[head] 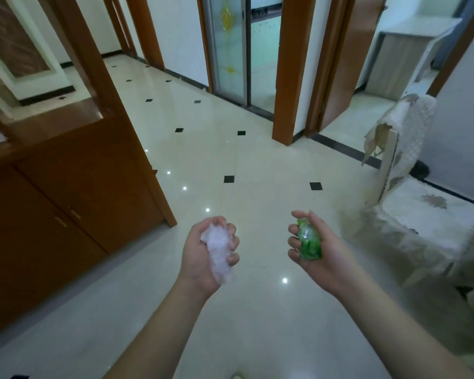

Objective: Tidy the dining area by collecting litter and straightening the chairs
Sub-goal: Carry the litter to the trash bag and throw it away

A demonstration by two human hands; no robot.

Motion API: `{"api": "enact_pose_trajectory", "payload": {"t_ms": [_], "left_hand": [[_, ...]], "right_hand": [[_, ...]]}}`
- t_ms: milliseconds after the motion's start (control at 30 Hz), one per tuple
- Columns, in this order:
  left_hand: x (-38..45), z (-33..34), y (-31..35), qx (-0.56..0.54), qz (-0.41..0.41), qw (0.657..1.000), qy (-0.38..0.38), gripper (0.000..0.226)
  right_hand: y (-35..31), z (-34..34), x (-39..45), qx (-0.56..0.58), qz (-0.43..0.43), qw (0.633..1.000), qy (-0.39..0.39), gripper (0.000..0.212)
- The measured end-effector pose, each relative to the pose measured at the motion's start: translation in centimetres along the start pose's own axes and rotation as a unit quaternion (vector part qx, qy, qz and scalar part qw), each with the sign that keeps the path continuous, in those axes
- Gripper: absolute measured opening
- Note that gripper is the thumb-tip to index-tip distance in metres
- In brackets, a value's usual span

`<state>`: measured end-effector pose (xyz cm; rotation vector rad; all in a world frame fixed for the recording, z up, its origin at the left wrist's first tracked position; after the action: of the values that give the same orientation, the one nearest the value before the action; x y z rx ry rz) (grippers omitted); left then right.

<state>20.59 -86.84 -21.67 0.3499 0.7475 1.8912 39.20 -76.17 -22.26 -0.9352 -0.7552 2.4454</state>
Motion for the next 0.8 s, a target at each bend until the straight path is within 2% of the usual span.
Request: {"api": "enact_pose_trajectory", "payload": {"t_ms": [100, 233, 400, 533, 800], "left_hand": [[5.3, 1.8, 2.0, 0.024, -0.014, 0.999, -0.037, 0.018], [12.4, 4.9, 2.4, 0.027, -0.014, 0.996, -0.078, 0.018], [22.1, 9.0, -1.0, 0.017, -0.029, 0.995, -0.092, 0.020], [29.6, 13.0, -4.1, 0.019, -0.048, 0.994, -0.092, 0.021], [41.1, 18.8, -7.2, 0.025, -0.066, 0.989, -0.129, 0.019]], "right_hand": [[-2.7, 0.1, 2.8, 0.017, -0.012, 1.000, 0.009, 0.035], [-6.3, -0.4, 6.5, 0.022, -0.013, 0.999, 0.027, 0.028], [-13.5, -2.7, 11.4, 0.049, -0.032, 0.998, 0.034, 0.027], [-20.7, -4.8, 14.1, 0.080, -0.057, 0.995, 0.004, 0.024], [-32.3, -8.0, 21.3, 0.046, -0.063, 0.996, 0.048, 0.026]]}}
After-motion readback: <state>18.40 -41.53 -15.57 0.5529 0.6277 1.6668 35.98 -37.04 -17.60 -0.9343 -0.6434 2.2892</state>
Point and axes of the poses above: each hand's wrist, its own x-axis towards the middle knuckle, its own z-axis out of the palm, y = z × x, the point moved 2 cm from there along x, towards the middle knuckle, and after that the axes turned 14 degrees about z, right-handed, at the moved point
